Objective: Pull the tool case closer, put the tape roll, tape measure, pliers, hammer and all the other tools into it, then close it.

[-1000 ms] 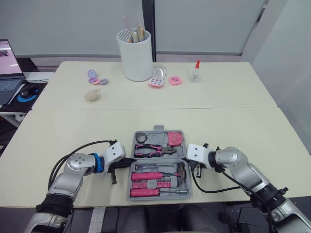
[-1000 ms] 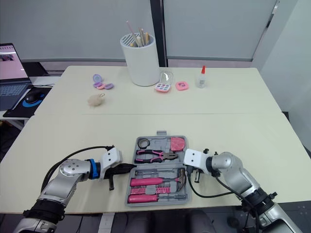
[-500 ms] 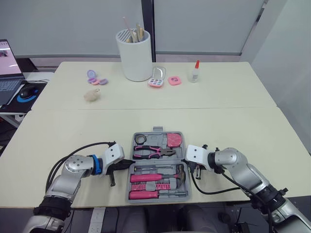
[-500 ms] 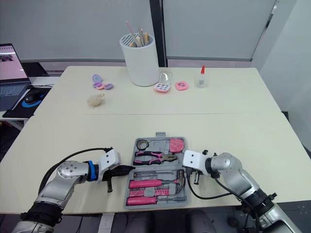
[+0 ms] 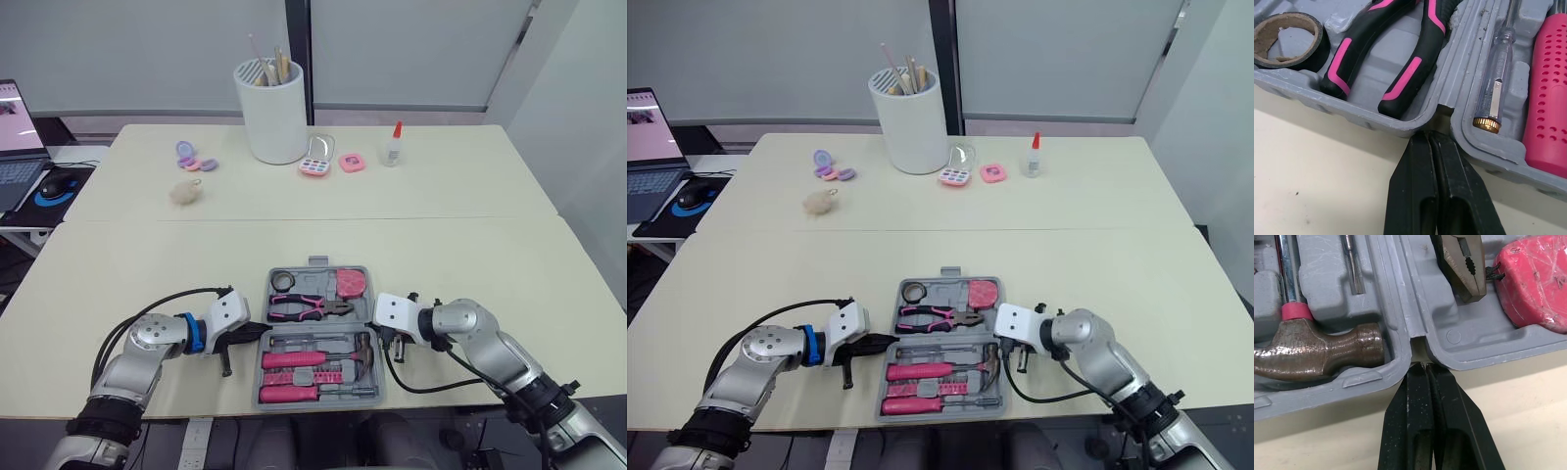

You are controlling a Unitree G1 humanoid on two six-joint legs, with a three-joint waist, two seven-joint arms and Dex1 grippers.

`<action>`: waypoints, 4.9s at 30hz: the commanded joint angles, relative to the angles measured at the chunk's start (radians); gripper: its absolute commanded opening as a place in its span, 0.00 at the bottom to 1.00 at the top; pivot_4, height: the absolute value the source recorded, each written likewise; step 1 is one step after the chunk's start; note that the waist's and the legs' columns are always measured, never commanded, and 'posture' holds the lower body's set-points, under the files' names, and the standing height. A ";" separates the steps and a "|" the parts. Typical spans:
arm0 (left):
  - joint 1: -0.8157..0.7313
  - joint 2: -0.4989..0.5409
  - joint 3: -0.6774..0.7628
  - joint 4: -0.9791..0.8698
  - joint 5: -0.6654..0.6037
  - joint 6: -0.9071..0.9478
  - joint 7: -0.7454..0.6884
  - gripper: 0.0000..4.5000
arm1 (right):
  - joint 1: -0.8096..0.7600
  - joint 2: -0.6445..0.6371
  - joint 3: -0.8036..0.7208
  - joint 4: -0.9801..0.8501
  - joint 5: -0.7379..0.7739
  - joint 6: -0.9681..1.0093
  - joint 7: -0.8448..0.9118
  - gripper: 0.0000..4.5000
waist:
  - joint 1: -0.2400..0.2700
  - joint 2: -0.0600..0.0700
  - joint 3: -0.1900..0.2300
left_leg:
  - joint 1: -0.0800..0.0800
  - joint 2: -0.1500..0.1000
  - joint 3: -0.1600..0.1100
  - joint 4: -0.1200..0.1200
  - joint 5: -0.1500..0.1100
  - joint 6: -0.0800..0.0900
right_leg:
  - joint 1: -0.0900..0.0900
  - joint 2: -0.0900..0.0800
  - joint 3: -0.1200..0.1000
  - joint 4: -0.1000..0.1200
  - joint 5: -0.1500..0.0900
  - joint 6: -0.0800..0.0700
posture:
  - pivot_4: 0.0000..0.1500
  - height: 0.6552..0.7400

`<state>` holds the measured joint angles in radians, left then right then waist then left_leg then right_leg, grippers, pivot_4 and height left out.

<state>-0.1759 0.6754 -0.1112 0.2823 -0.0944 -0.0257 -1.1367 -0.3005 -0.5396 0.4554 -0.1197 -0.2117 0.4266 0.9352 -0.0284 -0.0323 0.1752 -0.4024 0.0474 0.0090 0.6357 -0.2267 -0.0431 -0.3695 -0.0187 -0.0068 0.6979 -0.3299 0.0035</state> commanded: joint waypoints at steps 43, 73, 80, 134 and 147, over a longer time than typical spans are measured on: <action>0.224 0.021 -0.197 -0.453 0.046 0.011 0.059 0.00 | 0.182 -0.119 -0.309 -0.409 0.428 0.444 -0.037 0.05 | 0.012 0.000 -0.001 | 0.002 0.000 0.001 -0.002 0.000 0.000 | 0.001 0.001 0.004 -0.001 0.000 0.000 | 1.00 0.97; 0.199 0.043 -0.257 -0.408 0.080 0.020 0.028 0.00 | -0.322 0.399 -0.472 0.334 0.562 0.754 -0.487 1.00 | -0.002 0.001 -0.003 | 0.002 0.000 0.005 -0.003 0.000 0.000 | -0.001 0.000 0.010 0.000 0.000 0.000 | 1.00 0.97; 0.207 0.065 -0.272 -0.388 0.098 0.008 0.013 0.00 | -0.340 0.413 -0.475 0.409 0.595 0.742 -0.431 1.00 | -0.003 0.002 -0.006 | 0.003 0.000 0.007 -0.004 0.000 0.000 | -0.001 0.000 0.011 0.000 0.000 0.000 | 1.00 0.97; 0.413 0.170 -0.087 -0.532 -0.046 0.041 0.032 0.00 | -0.325 0.106 -0.148 -0.045 0.577 0.382 0.050 1.00 | -0.017 0.002 -0.004 | 0.002 0.001 0.017 -0.007 0.000 0.001 | -0.008 0.000 0.021 0.000 0.000 0.000 | 1.00 0.97; 0.494 0.209 0.039 -0.577 -0.153 0.049 0.013 0.00 | -0.300 0.026 -0.110 -0.131 0.592 0.364 0.112 1.00 | -0.010 0.002 -0.004 | 0.002 0.001 0.017 -0.007 0.000 0.001 | -0.008 0.000 0.020 -0.001 0.000 0.001 | 1.00 0.97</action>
<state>0.2959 0.8647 -0.1197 -0.2504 -0.2041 0.0192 -1.1083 -0.6001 -0.5019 0.3454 -0.1966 0.3664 0.8118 1.0264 -0.0386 -0.0307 0.1710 -0.4006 0.0483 0.0257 0.6291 -0.2272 -0.0424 -0.3781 -0.0186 0.0137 0.6972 -0.3299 0.0041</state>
